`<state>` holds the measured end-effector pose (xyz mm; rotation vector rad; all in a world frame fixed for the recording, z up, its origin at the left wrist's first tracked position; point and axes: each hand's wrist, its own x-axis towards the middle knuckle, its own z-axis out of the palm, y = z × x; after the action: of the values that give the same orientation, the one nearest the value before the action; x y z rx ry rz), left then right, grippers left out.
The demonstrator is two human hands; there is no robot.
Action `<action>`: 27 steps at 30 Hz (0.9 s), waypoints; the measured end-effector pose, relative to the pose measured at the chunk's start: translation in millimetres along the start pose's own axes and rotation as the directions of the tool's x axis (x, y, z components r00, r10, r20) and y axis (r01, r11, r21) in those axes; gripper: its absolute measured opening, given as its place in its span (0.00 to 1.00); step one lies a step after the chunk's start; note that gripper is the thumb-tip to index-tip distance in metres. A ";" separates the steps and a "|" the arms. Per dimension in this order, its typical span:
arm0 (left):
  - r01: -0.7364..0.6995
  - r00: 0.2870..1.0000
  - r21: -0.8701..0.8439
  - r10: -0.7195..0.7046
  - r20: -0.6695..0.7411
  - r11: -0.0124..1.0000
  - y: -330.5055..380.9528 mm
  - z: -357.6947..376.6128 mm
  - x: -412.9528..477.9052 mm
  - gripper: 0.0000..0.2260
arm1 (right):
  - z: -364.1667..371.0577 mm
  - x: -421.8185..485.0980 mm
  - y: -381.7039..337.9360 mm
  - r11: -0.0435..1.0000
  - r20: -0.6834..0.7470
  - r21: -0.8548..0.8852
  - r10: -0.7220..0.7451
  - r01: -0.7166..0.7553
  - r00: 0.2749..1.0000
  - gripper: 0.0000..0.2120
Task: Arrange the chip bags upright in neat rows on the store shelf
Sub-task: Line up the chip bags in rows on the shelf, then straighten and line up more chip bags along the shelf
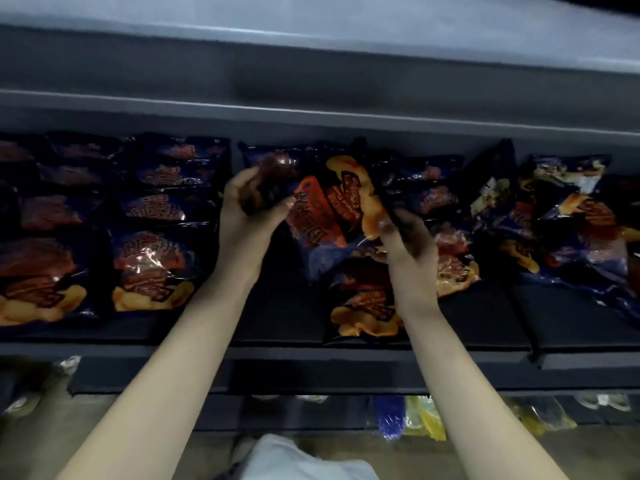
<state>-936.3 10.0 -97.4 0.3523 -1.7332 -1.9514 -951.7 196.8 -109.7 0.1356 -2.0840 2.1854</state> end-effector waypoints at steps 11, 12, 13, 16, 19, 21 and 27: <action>-0.088 0.963 0.370 -0.016 0.270 0.925 29.9 -77.9 22.5 0.19 | 65.3 7.3 -3.8 0.886 0.364 0.055 0.411 -0.460 0.836 0.46; -0.105 0.956 0.388 -0.014 0.292 0.916 31.8 -79.4 23.3 0.20 | 65.2 9.1 -4.7 0.902 0.338 0.021 0.399 -0.430 0.852 0.49; -0.118 0.950 0.402 -0.015 0.312 0.908 34.0 -80.2 24.3 0.20 | 64.6 11.6 -5.4 0.912 0.334 -0.008 0.390 -0.411 0.858 0.47; -0.169 0.922 0.447 -0.018 0.386 0.879 41.1 -82.2 29.8 0.21 | 56.8 18.7 -13.2 0.906 0.427 -0.018 0.390 -0.424 0.816 0.24; -0.253 0.870 0.488 -0.024 0.492 0.835 43.4 -78.7 32.5 0.21 | 45.6 23.6 -16.8 0.917 0.590 -0.188 0.392 -0.352 0.706 0.17; -0.327 0.824 0.515 -0.028 0.566 0.792 39.3 -72.9 31.3 0.20 | 47.0 20.2 -17.3 0.921 0.619 -0.326 0.380 -0.215 0.688 0.19; -0.438 0.808 0.492 0.089 0.583 0.752 16.8 -59.0 21.6 0.21 | 72.6 -4.8 4.2 0.904 0.615 -0.427 0.265 0.031 0.743 0.23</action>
<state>-921.3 -52.4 -87.2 -0.2737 -2.5997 -1.2797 -948.8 124.0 -111.0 0.8808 -2.9586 1.8468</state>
